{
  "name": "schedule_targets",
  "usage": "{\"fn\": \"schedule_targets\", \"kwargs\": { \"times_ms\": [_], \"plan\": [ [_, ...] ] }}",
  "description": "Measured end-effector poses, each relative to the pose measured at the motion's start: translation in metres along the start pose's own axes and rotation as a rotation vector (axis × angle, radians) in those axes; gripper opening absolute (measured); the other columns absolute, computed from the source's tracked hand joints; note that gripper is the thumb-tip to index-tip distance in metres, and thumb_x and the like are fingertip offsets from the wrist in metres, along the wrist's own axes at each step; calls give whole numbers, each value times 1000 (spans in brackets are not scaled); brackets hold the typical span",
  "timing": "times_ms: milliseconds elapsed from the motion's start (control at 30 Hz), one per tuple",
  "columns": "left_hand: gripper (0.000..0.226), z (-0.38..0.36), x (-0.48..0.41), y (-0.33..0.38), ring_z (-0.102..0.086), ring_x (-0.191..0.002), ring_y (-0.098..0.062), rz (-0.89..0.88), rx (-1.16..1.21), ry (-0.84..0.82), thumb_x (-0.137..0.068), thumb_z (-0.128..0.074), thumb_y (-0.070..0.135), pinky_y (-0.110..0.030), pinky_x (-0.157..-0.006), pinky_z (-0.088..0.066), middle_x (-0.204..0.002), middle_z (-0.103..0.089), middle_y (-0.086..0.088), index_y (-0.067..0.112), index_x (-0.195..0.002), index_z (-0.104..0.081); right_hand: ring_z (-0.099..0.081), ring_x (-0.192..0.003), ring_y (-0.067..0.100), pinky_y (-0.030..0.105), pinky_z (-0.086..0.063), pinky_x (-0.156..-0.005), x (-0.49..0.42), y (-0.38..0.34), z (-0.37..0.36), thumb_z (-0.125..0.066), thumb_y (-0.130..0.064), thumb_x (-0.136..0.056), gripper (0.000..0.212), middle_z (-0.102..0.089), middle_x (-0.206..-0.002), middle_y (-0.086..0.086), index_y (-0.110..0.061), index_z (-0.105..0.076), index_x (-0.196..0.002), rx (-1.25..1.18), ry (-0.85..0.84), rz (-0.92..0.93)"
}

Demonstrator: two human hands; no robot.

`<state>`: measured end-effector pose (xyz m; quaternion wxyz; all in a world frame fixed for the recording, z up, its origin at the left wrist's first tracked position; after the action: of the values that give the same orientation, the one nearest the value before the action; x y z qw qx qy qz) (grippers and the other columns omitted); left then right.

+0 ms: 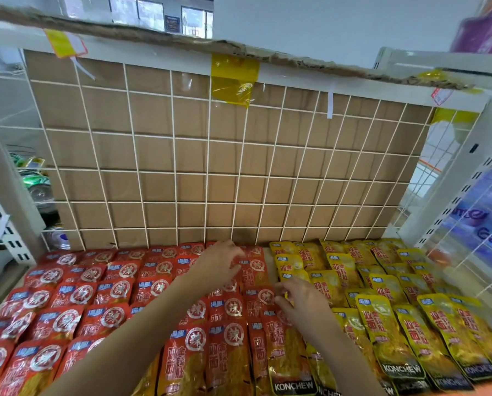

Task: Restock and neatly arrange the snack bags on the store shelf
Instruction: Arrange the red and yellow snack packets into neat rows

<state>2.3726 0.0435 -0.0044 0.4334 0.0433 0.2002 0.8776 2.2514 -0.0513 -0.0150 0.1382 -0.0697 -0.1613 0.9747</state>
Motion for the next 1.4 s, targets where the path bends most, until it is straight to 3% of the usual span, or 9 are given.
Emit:
{"fn": "schedule_targets", "kwargs": {
  "times_ms": [67,267,400,567,667,800,1033,1267,1400],
  "plan": [
    [30,-2,-11,-2,-46,-114,-16,3,-21,-14,-93,-51,27,-27,-96,-34,-119,-52,-1,18,-121,-57,-51,-110,9,22,-41,-90,-8,-3,-4,-51,-37,-92,30,-55,-117,-7,-24,-57,-119,29,-45,-7],
    [32,-18,-30,-14,-43,-117,-19,42,-113,-94,-91,-53,39,-36,-102,-34,-120,-52,-2,18,-114,-59,-51,-114,14,28,-40,-95,-22,-7,-13,-51,-40,-92,35,-56,-123,-4,-23,-55,-123,83,-122,-9],
    [26,-21,-38,-25,-45,-114,-18,77,-53,-85,-90,-55,35,-32,-98,-36,-116,-54,-2,17,-108,-61,-52,-113,13,27,-40,-92,-28,-4,-15,-55,-37,-90,31,-59,-119,-5,-23,-58,-118,50,-120,-36],
    [15,-22,-47,-33,-51,-103,-16,104,43,-68,-91,-56,26,-28,-86,-38,-106,-60,-1,17,-98,-65,-59,-95,8,17,-41,-78,-35,4,-7,-60,-24,-88,13,-66,-102,-5,-20,-66,-99,-139,-37,-93],
    [14,-24,-50,-35,-56,-98,-14,117,110,-91,-90,-57,23,-23,-80,-40,-106,-64,-1,15,-97,-66,-57,-87,7,18,-42,-75,-39,6,-5,-61,-24,-87,12,-65,-96,-6,-19,-66,-96,-178,-9,-116],
    [14,-28,-51,-39,-56,-95,-13,133,154,-110,-91,-57,24,-22,-79,-41,-106,-63,-1,15,-97,-66,-58,-87,9,18,-40,-70,-45,7,-7,-60,-24,-88,12,-67,-98,-4,-19,-66,-96,-167,-7,-142],
    [15,-25,-53,-39,-54,-83,-8,115,205,-66,-91,-57,24,-19,-72,-38,-101,-65,-2,12,-96,-66,-62,-95,17,24,-45,-75,-53,10,-10,-60,-25,-88,15,-68,-100,2,-17,-66,-99,-141,-17,-193],
    [19,-27,-54,-41,-53,-88,-8,119,204,-85,-92,-56,25,-20,-77,-40,-106,-64,-2,13,-103,-65,-62,-96,16,24,-45,-73,-60,8,-11,-59,-25,-89,17,-67,-103,1,-20,-65,-103,-135,-10,-207],
    [19,-27,-53,-42,-58,-100,-13,110,220,-101,-93,-52,19,-22,-83,-42,-108,-65,-2,13,-102,-68,-62,-96,16,24,-46,-74,-61,9,-11,-58,-25,-89,16,-67,-103,1,-20,-65,-103,-138,-6,-219]
  ]
}}
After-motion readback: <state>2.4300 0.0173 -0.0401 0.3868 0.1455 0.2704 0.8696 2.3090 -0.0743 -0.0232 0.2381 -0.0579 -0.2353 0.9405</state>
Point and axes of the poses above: each hand's wrist, its own x-axis away from the middle knuckle, its own z-axis out of the back of the hand, y = z × x, the point moved 10 cm from there along -x, towards the middle knuckle
